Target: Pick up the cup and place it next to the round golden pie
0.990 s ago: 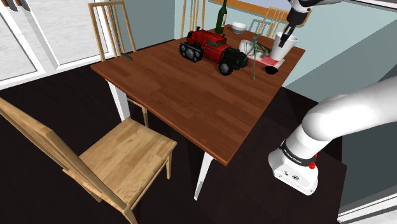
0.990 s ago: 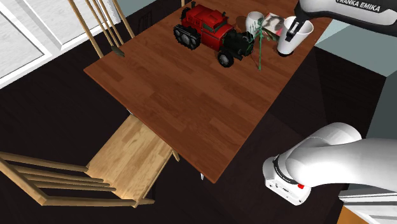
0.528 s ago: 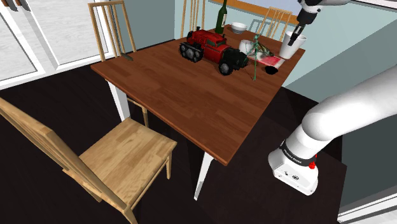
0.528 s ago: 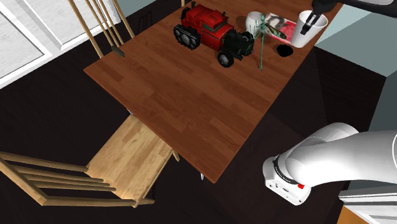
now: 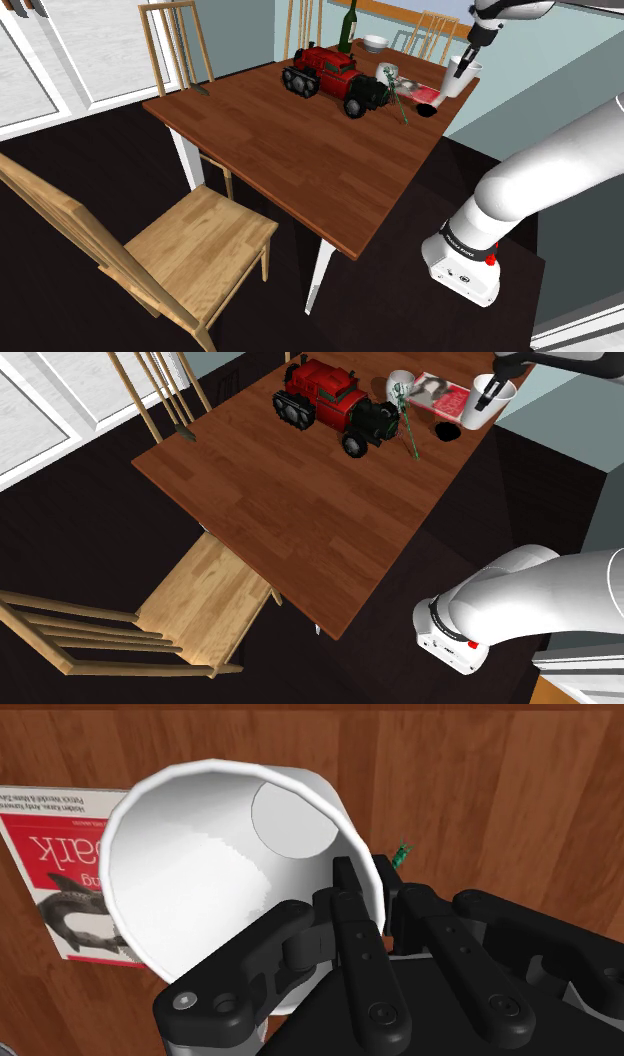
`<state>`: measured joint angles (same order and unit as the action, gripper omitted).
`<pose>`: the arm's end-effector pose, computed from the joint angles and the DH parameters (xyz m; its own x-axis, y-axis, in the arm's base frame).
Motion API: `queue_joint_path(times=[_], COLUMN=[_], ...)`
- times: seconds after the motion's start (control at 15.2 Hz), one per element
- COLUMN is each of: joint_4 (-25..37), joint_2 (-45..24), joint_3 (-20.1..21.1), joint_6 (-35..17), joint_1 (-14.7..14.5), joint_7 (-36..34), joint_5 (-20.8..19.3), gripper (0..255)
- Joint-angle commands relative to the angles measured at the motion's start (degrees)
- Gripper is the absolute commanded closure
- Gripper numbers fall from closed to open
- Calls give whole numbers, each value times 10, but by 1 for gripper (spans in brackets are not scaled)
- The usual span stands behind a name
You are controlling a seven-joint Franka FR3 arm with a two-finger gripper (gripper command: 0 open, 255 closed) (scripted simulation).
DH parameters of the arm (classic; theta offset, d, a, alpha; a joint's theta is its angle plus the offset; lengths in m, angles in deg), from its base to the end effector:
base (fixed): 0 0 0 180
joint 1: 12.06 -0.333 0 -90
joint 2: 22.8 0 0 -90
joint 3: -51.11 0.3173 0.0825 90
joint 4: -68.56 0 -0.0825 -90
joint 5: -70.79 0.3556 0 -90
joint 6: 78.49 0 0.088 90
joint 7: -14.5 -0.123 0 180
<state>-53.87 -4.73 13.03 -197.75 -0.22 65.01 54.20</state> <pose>0.2736 -0.3931 0.5212 0.9885 0.1377 0.0623 0.1222 -0.9708 0.2064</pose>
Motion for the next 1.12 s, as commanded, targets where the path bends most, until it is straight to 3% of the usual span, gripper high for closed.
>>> queue_joint_path(times=[0.0, 1.06], joint_4=[-11, -100], joint_2=[-4, -50], joint_3=[-4, -34], joint_6=[-16, -146], joint_1=[0, -2], joint_7=[1, 6], joint_5=[0, 9], gripper=[255, 255])
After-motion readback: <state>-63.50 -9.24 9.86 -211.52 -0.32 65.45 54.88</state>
